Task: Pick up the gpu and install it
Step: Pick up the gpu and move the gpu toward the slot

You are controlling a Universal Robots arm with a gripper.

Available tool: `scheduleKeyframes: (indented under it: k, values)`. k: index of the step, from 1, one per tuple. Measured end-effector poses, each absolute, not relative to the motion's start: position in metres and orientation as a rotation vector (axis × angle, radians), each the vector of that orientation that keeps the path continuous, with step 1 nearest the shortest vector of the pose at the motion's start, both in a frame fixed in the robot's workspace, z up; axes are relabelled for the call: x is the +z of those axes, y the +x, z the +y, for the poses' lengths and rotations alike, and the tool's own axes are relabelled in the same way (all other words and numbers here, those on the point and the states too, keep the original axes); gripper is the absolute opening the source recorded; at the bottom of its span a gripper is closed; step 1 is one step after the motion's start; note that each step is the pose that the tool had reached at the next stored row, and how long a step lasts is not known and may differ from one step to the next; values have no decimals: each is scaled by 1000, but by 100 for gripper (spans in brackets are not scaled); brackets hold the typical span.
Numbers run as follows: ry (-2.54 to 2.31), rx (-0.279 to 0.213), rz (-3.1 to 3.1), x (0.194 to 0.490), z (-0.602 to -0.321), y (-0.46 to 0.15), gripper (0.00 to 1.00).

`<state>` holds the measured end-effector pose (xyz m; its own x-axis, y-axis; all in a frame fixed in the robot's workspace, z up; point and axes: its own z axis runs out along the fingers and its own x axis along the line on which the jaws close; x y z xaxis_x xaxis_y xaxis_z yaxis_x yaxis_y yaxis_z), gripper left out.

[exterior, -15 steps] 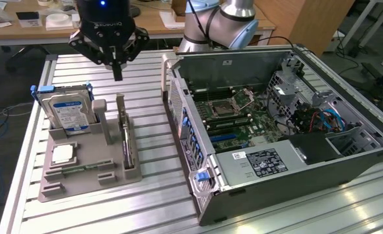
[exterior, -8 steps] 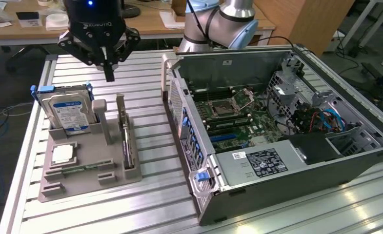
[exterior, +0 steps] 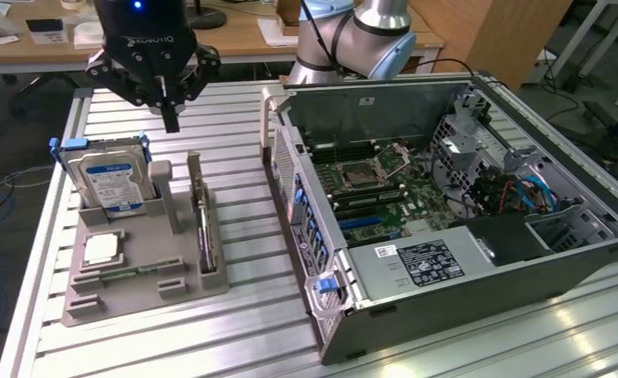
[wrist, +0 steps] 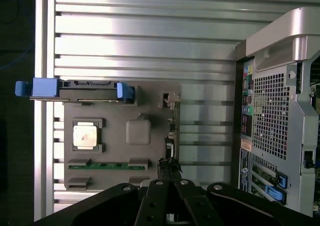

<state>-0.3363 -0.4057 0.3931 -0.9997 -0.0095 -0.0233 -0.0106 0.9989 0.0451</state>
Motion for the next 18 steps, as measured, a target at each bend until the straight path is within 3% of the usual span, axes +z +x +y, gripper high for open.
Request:
scheduleKeyframes:
  k: [11,14,18]
  values:
    - [-16,70,3118,393,-406,-336,11]
    - [-16,70,3118,393,-406,-336,29]
    - [-16,70,3118,393,-406,-336,41]
